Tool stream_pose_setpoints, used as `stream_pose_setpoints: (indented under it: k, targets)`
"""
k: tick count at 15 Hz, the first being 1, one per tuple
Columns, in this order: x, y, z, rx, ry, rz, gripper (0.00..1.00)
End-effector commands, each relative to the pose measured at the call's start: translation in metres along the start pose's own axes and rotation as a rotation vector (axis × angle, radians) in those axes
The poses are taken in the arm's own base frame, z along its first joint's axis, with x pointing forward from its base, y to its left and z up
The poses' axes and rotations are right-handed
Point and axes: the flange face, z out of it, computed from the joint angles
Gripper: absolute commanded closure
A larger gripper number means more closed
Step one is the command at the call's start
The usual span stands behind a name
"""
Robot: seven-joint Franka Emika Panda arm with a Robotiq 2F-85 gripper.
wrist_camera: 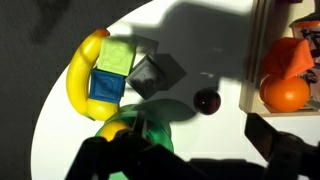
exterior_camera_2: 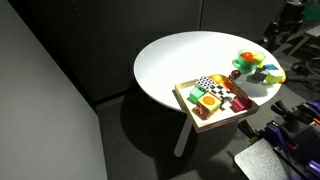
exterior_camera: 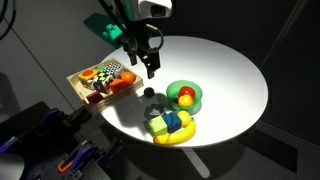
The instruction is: Put the grey and yellow blocks in the box.
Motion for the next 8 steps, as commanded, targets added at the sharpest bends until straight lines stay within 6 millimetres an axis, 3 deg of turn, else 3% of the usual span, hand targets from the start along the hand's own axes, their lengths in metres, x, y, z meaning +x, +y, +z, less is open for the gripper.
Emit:
stream_pose_setpoints:
  k: [1, 8]
  targets:
    - [0.008, 0.01, -0.002, 0.026, -0.025, 0.025, 0.0]
    - [0.023, 0.025, 0.015, 0.058, -0.1, 0.08, 0.0]
